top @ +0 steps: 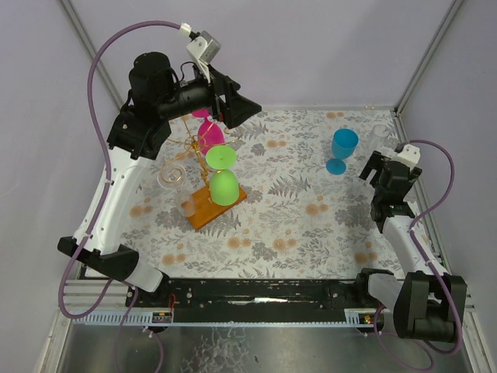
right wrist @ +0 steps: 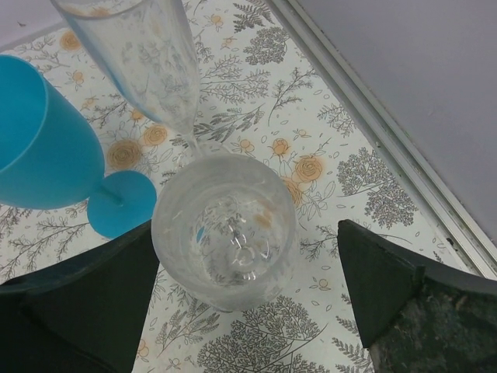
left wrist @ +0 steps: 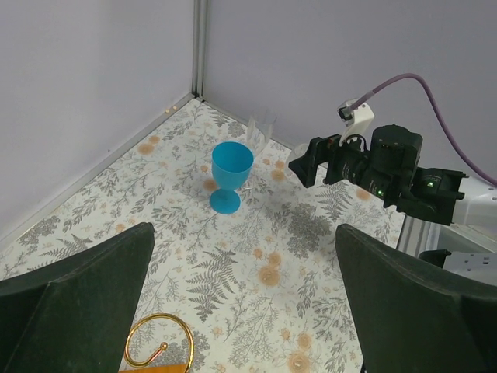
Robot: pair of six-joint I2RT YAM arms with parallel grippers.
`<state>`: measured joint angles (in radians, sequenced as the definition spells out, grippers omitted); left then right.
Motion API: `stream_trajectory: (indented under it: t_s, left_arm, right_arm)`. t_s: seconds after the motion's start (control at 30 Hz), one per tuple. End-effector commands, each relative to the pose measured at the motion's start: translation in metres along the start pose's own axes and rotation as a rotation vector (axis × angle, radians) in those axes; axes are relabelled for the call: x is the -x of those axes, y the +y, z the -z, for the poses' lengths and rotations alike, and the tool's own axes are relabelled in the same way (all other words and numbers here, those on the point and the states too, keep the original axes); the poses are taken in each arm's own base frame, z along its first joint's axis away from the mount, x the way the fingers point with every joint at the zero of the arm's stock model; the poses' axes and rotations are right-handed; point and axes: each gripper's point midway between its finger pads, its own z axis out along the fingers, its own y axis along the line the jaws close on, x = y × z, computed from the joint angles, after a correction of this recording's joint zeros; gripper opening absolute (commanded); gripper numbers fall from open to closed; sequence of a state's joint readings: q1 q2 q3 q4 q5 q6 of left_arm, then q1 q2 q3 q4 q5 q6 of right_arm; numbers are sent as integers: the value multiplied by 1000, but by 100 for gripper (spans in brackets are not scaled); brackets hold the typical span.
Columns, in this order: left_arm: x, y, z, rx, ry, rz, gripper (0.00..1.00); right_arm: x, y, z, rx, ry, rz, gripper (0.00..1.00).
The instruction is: Take the wine glass off the wine glass rack
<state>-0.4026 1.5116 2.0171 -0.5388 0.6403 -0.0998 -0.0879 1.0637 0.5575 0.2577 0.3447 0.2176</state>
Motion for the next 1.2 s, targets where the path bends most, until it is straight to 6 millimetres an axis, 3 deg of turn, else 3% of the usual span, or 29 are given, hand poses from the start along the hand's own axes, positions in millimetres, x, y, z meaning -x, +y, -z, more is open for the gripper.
stream_trajectory:
  t_s: [0.0, 0.1, 0.2, 0.27, 0.37, 0.5, 0.6, 0.73, 0.87, 1.03, 1.17]
  left_arm:
    - [8, -6, 6, -22, -24, -21, 100]
    - [10, -5, 6, -17, -31, -23, 100]
    - [19, 2, 10, 13, -56, -35, 100]
    - [28, 10, 14, 44, -83, -42, 100]
    - [42, 38, 25, 117, -120, -40, 100]
    - [56, 82, 43, 206, -163, 3, 100]
    - [64, 116, 58, 260, -196, 67, 100]
    - [70, 151, 83, 315, -233, 141, 100]
    - [69, 181, 108, 373, -265, 204, 100]
    - [61, 194, 126, 396, -268, 260, 100]
    - [52, 191, 134, 406, -260, 264, 100]
  right_arm:
    - [40, 7, 7, 32, -83, -22, 99]
    - [66, 9, 17, 43, -118, -41, 99]
    - [113, 11, 37, 58, -191, -69, 99]
    - [146, 12, 52, 62, -235, -89, 99]
    - [188, 20, 68, 98, -260, -123, 99]
    - [240, 59, 80, 273, -261, -204, 99]
    - [263, 100, 79, 442, -195, -278, 100]
    - [273, 170, 74, 744, -15, -399, 84]
    - [261, 243, 81, 1005, 209, -485, 79]
    - [244, 337, 102, 1205, 383, -474, 75]
    - [240, 393, 124, 1335, 481, -513, 73]
